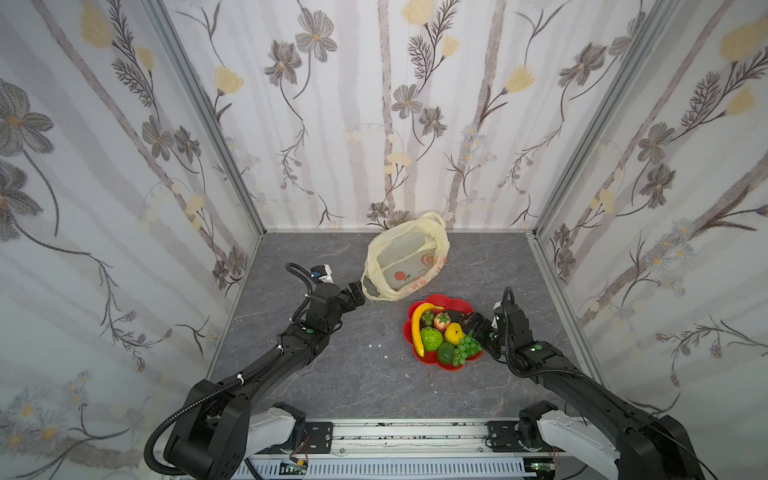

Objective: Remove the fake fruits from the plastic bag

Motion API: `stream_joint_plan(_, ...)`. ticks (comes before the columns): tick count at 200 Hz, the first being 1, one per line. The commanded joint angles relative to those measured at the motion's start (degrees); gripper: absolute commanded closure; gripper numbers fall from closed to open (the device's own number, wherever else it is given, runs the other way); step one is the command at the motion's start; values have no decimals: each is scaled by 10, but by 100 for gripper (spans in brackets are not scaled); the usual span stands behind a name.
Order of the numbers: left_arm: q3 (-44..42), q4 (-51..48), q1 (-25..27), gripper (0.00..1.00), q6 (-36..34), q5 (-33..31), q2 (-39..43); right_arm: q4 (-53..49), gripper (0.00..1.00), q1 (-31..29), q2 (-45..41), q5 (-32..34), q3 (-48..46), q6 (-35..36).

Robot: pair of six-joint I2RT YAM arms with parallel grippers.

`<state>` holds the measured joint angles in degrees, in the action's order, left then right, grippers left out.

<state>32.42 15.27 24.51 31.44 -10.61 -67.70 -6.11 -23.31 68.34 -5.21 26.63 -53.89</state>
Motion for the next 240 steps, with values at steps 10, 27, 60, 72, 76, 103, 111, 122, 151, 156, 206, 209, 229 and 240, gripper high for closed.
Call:
stream_joint_plan(10,-27,33,-3,0,5,-42,24,91,0,-23,59,1,26,-5)
stream_joint_plan(27,-36,35,-4,0,7,-47,32,103,0,-32,94,-3,40,-5)
stream_joint_plan(60,-49,40,-5,0,5,-52,45,128,0,-64,142,3,71,-9)
stream_joint_plan(72,-50,40,-7,0,0,-50,43,137,0,-76,160,2,83,-14)
stream_joint_plan(76,-49,40,-7,0,-2,-49,41,139,0,-81,166,2,87,-15)
stream_joint_plan(103,-56,40,-8,0,1,-48,41,143,0,-103,209,1,127,-14)
stream_joint_plan(111,-59,40,-8,0,3,-49,43,144,0,-108,219,0,136,-13)
stream_joint_plan(122,-63,40,-8,0,3,-52,46,145,0,-115,227,0,146,-11)
stream_joint_plan(151,-67,39,-11,0,-2,-53,57,125,0,-120,247,12,161,0)
stream_joint_plan(156,-69,39,-12,0,-3,-56,60,119,0,-121,247,17,161,3)
stream_joint_plan(206,-81,39,-16,0,-8,-120,86,82,0,-93,183,58,143,44)
stream_joint_plan(209,-80,40,-17,0,-9,-126,86,81,0,-92,176,60,140,48)
stream_joint_plan(229,-75,40,-18,0,-21,-175,83,52,0,-78,128,78,134,82)
stream_joint_plan(240,-70,41,-20,0,-31,-218,78,21,0,-64,99,113,134,102)
